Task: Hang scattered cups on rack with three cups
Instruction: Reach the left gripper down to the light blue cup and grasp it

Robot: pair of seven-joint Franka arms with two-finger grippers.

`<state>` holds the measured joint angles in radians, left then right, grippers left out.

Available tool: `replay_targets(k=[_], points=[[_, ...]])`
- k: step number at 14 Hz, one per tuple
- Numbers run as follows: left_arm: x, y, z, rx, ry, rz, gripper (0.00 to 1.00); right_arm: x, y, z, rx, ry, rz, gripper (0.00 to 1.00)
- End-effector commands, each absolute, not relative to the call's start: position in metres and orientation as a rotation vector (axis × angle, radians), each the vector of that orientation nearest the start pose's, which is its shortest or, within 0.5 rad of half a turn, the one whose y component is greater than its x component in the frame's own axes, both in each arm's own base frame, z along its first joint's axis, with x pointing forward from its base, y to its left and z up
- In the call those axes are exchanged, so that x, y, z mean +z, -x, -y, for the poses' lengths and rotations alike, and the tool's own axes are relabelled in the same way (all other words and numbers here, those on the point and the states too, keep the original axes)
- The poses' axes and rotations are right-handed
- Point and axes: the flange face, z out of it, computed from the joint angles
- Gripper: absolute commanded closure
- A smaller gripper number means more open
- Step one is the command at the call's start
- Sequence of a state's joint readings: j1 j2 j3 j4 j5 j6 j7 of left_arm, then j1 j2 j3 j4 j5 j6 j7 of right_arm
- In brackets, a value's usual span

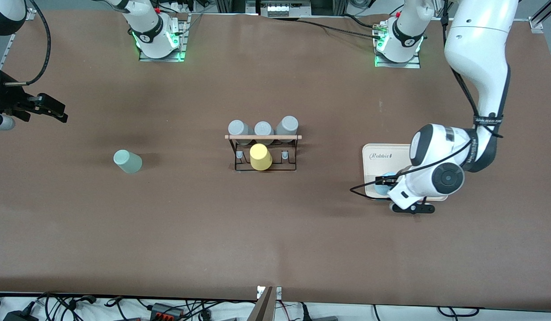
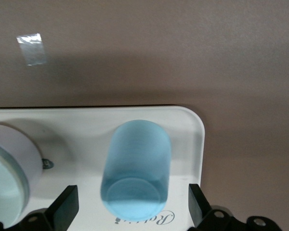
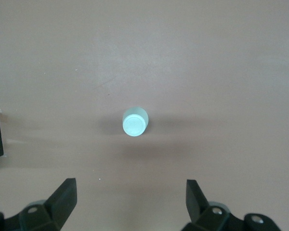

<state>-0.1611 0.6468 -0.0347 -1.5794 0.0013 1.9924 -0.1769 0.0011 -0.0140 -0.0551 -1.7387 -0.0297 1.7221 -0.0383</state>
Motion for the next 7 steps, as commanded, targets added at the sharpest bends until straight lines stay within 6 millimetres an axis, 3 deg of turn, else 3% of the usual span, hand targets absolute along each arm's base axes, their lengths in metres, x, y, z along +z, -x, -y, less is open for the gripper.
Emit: replay_targets(k=[1, 7], points=[[0.237, -0.661, 0.131, 0.365, 3.099, -0.033, 0.00, 0.575, -0.555, 0.034, -0.004, 3.154, -0.019, 0.00], [0.216, -0.658, 0.126, 0.409, 3.088, -0.024, 0.00, 0.577, -0.554, 0.031, -0.006, 3.154, 0.000, 0.00]])
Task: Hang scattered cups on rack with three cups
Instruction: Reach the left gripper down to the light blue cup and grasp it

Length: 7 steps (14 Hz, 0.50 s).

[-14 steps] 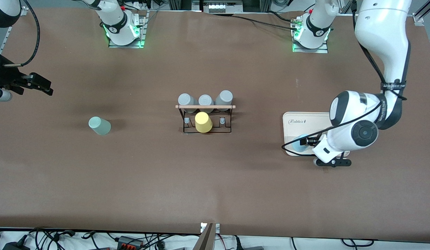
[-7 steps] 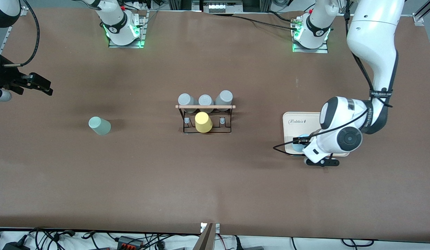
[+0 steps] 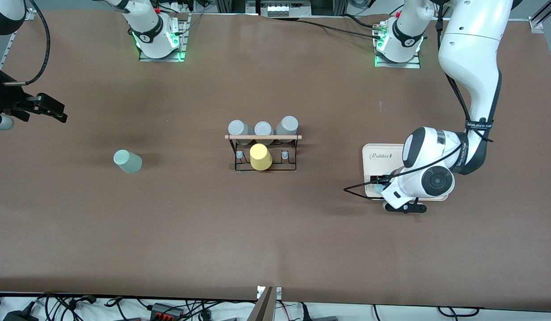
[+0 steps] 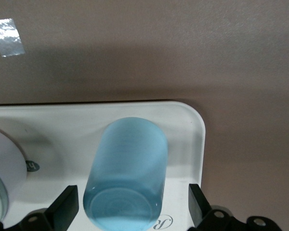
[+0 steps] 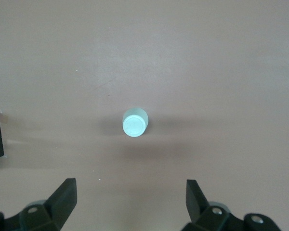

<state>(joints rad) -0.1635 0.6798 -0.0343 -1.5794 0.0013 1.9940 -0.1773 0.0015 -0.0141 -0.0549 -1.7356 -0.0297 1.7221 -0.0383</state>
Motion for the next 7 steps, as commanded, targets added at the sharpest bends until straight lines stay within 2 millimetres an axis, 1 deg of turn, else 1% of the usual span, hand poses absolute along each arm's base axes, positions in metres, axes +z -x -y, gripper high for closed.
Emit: replay_targets(k=[1, 2, 3, 4, 5, 6, 7], points=[[0.214, -0.657, 0.128, 0.413, 3.087, -0.026, 0.00, 0.577, -0.554, 0.031, -0.006, 3.154, 0.003, 0.00], [0.214, -0.657, 0.128, 0.413, 3.086, -0.012, 0.00, 0.577, -0.554, 0.031, -0.006, 3.154, -0.004, 0.00], [0.216, -0.658, 0.127, 0.407, 3.085, 0.018, 0.10, 0.577, -0.554, 0.033, -0.006, 3.154, -0.012, 0.00], [0.217, -0.658, 0.127, 0.405, 3.084, 0.028, 0.32, 0.577, -0.554, 0.034, -0.006, 3.154, -0.016, 0.00], [0.218, -0.659, 0.126, 0.400, 3.084, 0.029, 0.57, 0.576, -0.553, 0.034, 0.003, 3.154, -0.017, 0.00], [0.221, -0.661, 0.126, 0.387, 3.080, 0.017, 0.65, 0.576, -0.553, 0.034, 0.003, 3.154, -0.017, 0.00], [0.226, -0.662, 0.125, 0.383, 3.082, 0.007, 0.91, 0.575, -0.553, 0.034, 0.006, 3.154, -0.017, 0.00]])
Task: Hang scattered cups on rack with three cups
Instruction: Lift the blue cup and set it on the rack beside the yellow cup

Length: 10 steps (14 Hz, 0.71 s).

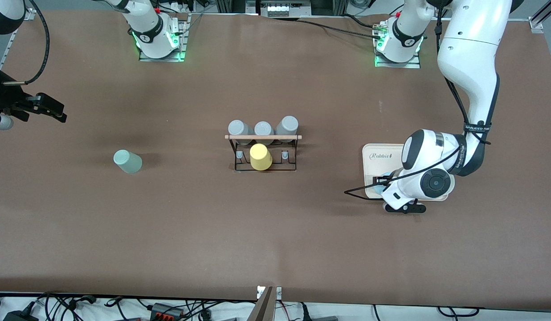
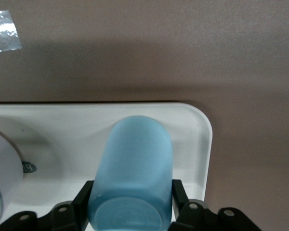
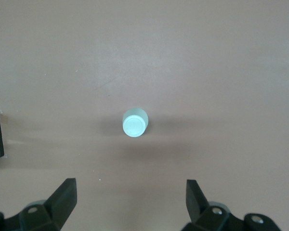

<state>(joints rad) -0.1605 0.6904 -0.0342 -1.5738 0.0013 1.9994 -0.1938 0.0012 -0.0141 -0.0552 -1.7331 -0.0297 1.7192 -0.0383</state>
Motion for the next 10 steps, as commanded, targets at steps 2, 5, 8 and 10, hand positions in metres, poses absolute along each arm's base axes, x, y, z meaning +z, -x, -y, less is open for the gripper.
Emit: replay_targets(k=[2, 5, 8, 10], points=[[0.241, -0.665, 0.129, 0.353, 3.094, 0.008, 0.99, 0.575, -0.553, 0.034, 0.006, 3.154, -0.017, 0.00], [0.282, -0.670, 0.152, 0.258, 3.132, -0.032, 1.00, 0.575, -0.553, 0.032, 0.006, 3.154, -0.007, 0.00], [0.347, -0.665, 0.221, 0.118, 3.214, -0.118, 1.00, 0.576, -0.553, 0.031, 0.003, 3.154, -0.004, 0.00], [0.384, -0.654, 0.274, 0.081, 3.276, 0.006, 0.99, 0.576, -0.553, 0.031, 0.001, 3.154, -0.004, 0.00]])
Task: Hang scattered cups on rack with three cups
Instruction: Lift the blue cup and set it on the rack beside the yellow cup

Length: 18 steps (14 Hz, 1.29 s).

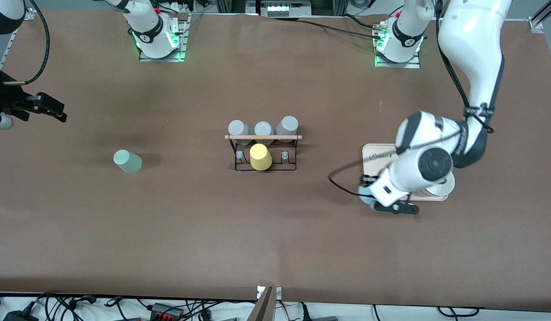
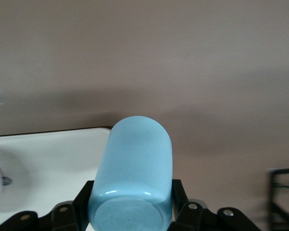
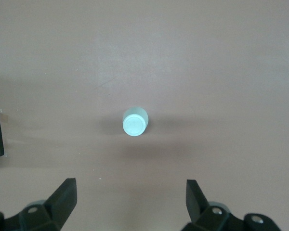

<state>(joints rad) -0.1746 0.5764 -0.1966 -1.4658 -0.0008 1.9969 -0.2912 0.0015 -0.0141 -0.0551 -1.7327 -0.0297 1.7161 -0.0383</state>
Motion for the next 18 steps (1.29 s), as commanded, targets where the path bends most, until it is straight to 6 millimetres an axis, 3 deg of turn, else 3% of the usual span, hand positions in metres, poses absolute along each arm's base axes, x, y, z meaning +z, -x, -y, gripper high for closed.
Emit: replay_targets(k=[1, 4, 6, 7, 10, 12, 18], points=[[0.398, -0.646, 0.301, 0.077, 3.306, 0.141, 1.00, 0.576, -0.553, 0.031, 0.001, 3.154, -0.004, 0.00], [0.402, -0.617, 0.363, 0.218, 3.355, 0.307, 1.00, 0.576, -0.553, 0.031, 0.003, 3.154, -0.004, 0.00], [0.399, -0.605, 0.383, 0.262, 3.323, 0.475, 0.99, 0.576, -0.553, 0.031, 0.003, 3.154, -0.004, 0.00], [0.394, -0.596, 0.398, 0.285, 3.319, 0.473, 1.00, 0.576, -0.553, 0.032, 0.003, 3.154, -0.007, 0.00], [0.383, -0.591, 0.408, 0.357, 3.327, 0.493, 0.99, 0.576, -0.553, 0.032, 0.003, 3.154, -0.007, 0.00], [0.376, -0.577, 0.429, 0.383, 3.324, 0.443, 0.99, 0.576, -0.553, 0.032, 0.003, 3.154, -0.007, 0.00], [0.348, -0.576, 0.439, 0.419, 3.311, 0.420, 0.99, 0.576, -0.553, 0.032, 0.003, 3.154, -0.007, 0.00]])
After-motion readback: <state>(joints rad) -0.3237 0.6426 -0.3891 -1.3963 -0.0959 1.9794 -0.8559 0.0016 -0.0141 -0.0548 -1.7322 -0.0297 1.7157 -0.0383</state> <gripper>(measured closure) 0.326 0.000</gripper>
